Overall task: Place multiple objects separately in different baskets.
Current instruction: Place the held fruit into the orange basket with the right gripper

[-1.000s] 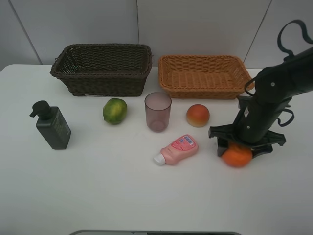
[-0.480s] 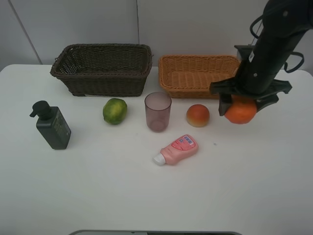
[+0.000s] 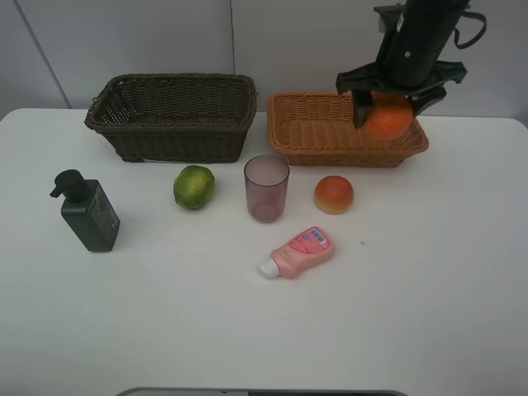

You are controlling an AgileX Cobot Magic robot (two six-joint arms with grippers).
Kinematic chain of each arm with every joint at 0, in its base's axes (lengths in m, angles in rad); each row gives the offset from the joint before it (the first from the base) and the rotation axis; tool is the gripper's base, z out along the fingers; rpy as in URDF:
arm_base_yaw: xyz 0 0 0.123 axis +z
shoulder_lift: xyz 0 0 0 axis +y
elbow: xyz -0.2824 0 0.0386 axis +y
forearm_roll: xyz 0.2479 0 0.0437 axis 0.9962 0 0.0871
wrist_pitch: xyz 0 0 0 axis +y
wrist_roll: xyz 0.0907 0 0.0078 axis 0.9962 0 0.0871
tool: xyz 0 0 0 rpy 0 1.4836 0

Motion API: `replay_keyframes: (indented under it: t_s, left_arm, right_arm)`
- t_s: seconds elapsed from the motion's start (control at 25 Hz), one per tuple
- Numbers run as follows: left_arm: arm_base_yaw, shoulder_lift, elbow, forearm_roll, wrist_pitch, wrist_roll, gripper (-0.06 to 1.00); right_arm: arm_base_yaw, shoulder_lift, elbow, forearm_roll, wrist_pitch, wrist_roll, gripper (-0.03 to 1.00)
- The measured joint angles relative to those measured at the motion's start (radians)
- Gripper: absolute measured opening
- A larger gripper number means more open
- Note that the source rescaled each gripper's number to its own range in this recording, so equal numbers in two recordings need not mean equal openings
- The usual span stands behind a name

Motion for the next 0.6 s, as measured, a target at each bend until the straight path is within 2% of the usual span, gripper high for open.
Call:
replay_keyframes:
  t_s: [0.12, 0.24, 0.6]
  left_arm:
    - [0.000, 0.000, 0.000, 0.000, 0.000, 0.000, 0.92]
    - [0.000, 0.000, 0.000, 0.000, 0.000, 0.000, 0.92]
    - [0.000, 0.000, 0.000, 0.000, -0.001, 0.000, 0.92]
  right_arm:
    - [0.000, 0.073, -0.097, -0.022, -0.023, -0.001, 0.46]
    - [0.000, 0.135, -0.164, -0.032, -0.085, -0.001, 0.46]
    - [-0.010, 0.265, -0.181, -0.037, -0.327, -0.004, 0.46]
